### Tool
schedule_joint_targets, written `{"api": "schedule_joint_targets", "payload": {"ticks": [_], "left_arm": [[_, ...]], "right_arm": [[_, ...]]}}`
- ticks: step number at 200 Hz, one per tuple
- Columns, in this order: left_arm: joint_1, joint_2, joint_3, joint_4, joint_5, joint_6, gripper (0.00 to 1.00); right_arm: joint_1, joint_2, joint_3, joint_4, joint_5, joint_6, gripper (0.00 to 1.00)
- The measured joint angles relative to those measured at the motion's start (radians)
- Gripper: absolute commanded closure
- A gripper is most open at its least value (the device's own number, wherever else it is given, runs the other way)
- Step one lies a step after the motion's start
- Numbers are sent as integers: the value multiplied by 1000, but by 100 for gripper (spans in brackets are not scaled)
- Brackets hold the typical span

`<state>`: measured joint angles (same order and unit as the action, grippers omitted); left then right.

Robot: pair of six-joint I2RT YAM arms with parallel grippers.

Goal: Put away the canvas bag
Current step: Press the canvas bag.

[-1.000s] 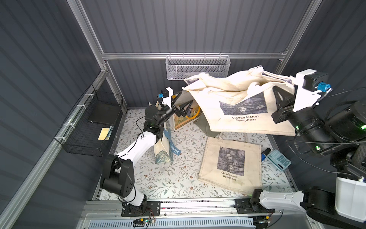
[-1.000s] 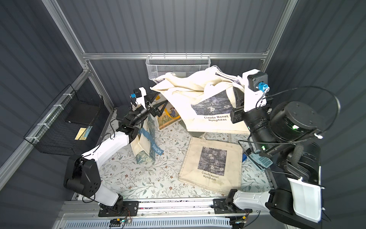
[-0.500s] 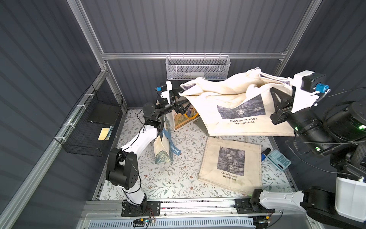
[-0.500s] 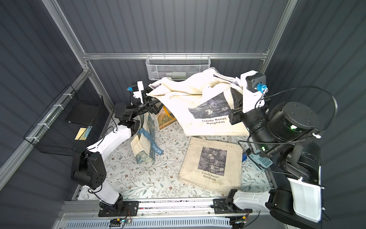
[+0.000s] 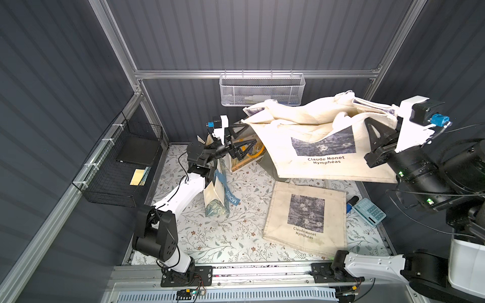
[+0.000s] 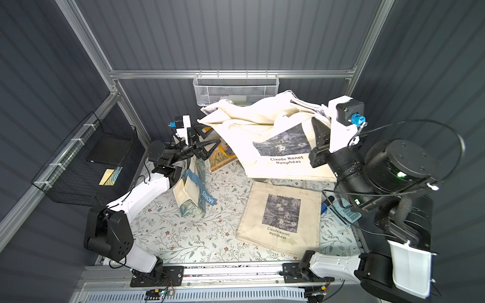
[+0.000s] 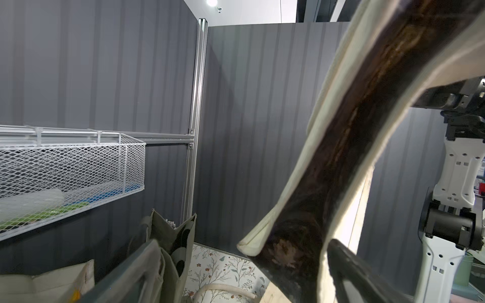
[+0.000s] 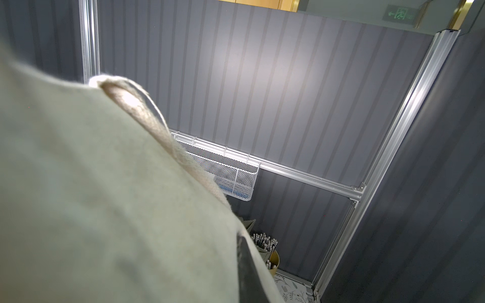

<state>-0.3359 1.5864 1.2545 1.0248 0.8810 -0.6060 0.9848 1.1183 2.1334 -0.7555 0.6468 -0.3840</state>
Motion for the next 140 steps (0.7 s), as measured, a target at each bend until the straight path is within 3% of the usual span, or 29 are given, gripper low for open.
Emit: {"api": "schedule_joint_targets", "payload": {"ticks": [55,86,140], "left_arm": [[-73,85,156,-11,53,-38,1],[-87,75,134,-31,88,-37,1],[-82,-36,32,-235,92,113,0]], "right_arm": [[0,2,0,0,0,6,100],[0,-5,-1,2,0,6,100],[0,-32,-43,18,9,4,100]]}}
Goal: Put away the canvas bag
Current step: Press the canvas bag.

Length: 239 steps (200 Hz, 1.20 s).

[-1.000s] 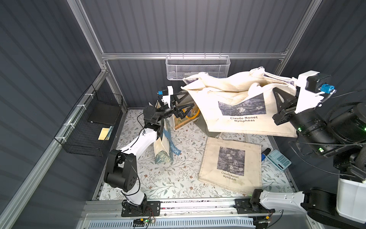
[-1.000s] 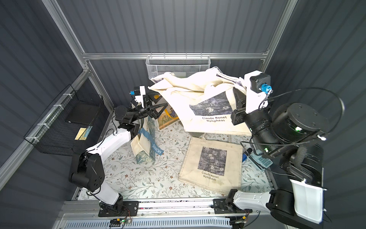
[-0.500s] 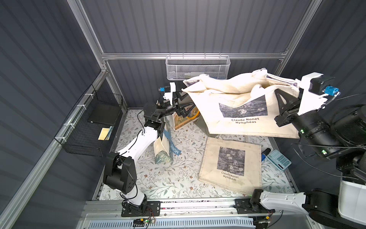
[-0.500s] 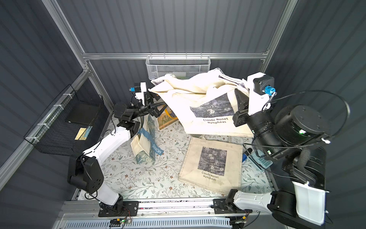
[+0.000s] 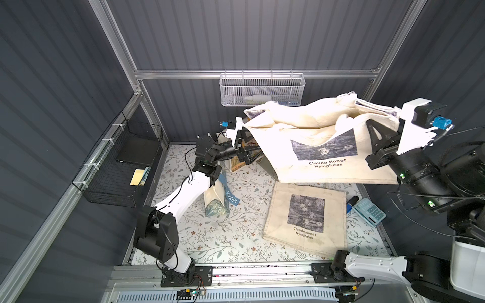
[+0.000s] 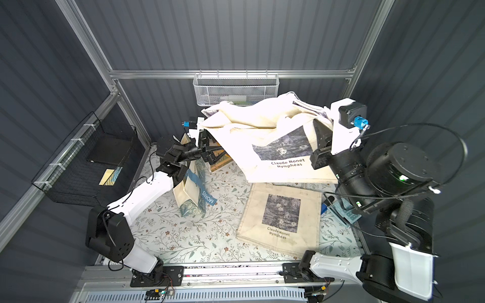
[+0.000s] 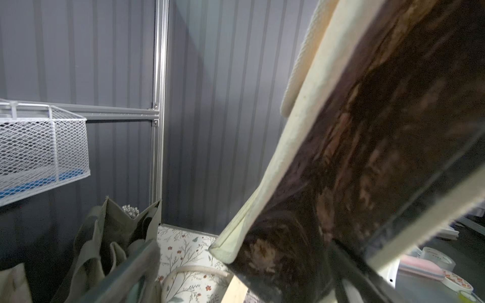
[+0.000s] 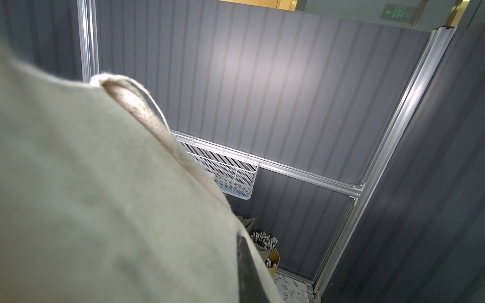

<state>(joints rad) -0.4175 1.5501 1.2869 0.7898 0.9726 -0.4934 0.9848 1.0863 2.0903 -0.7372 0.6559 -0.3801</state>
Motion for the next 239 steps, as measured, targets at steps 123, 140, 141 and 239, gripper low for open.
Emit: {"api": "schedule_joint_targets", "payload": {"ticks": [123,140,141,239], "left_arm": [[0,-249,-59,-479,-27,336,1],[0,-251,-66,-479,-21,340,0],[0,-251,-66,-479,-21,339,1],[0,-142,-51,-320,-24,256,1]], "right_arm": [[0,-14,-38,47,1,-19,100],[0,-16,-38,55,2,-21,100],[0,-16,-38,55,2,-21,100],[0,-9,-41,77,-3,-28,100]]}}
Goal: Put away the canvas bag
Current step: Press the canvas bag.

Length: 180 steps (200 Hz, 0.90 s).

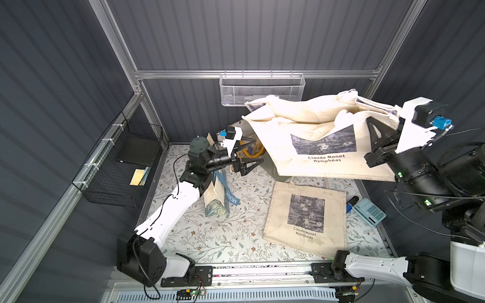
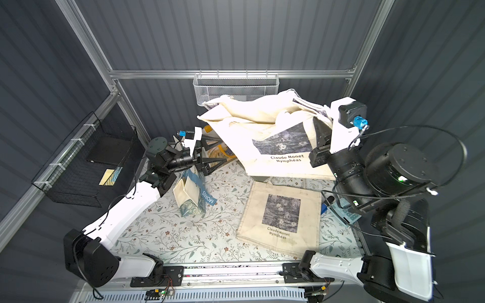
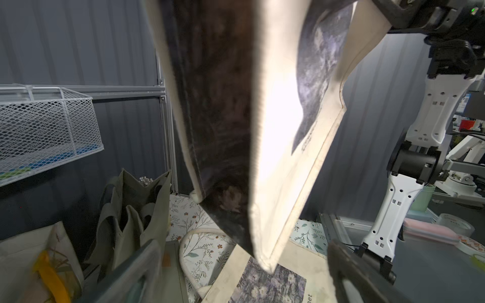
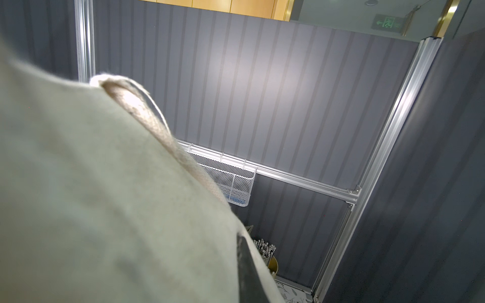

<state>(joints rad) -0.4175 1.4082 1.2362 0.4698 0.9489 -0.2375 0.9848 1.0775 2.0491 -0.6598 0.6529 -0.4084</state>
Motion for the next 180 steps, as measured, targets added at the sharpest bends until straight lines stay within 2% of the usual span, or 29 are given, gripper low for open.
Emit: {"api": "schedule_joint_targets", "payload": {"ticks": [32,109,143,180], "left_arm": [[0,128,60,148,-9,-97,1],[0,305,167,570,-58,-335,0],[0,374,274,649,-44,-397,0],[0,410,361,657,9,-422,2]], "right_arm": [[0,2,0,-3,-16,10,100],[6,-15,14,-14,-29,38,100],[25,-15,45,-33,-29,49,100],[45,-6,68,-70,-36,67,100]]}}
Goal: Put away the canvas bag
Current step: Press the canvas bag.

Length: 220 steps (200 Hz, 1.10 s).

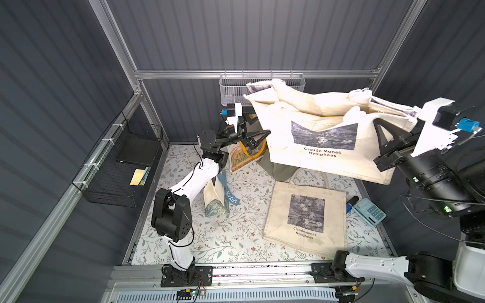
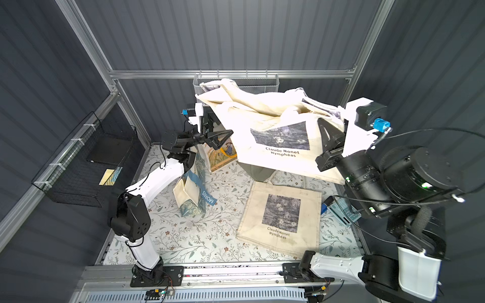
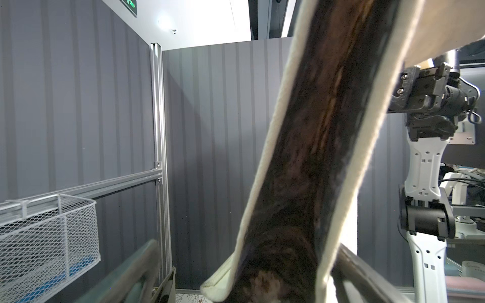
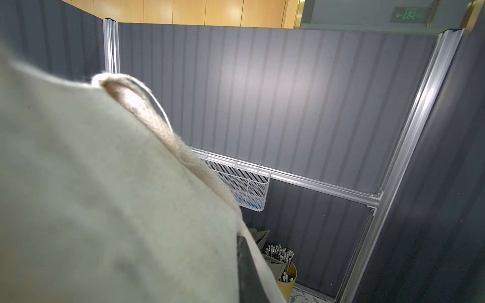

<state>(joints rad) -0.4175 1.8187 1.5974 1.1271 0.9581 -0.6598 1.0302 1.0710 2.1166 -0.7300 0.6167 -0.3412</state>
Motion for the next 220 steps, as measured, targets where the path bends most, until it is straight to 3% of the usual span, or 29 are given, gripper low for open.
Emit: {"api": "schedule_joint_targets", "payload": {"ticks": [20,72,95,157,220], "left_arm": [[0,14,34,13,26,-35,14],[0,47,54,112,74,-180,73],[-1,34,22,125,98,-185,100],[-2,-102,-166,10,71,-145,100],[3,-293,-205,-399,-17,-27,100]], "right_arm": [[12,-1,-7,-7,-3,13,100],[29,-18,-64,-27,19,37,100],[35,-35,-100,-25,46,42,100],[39,-40,-179,26,105,45,100],[39,-85,-346,222,170,34,100]]}}
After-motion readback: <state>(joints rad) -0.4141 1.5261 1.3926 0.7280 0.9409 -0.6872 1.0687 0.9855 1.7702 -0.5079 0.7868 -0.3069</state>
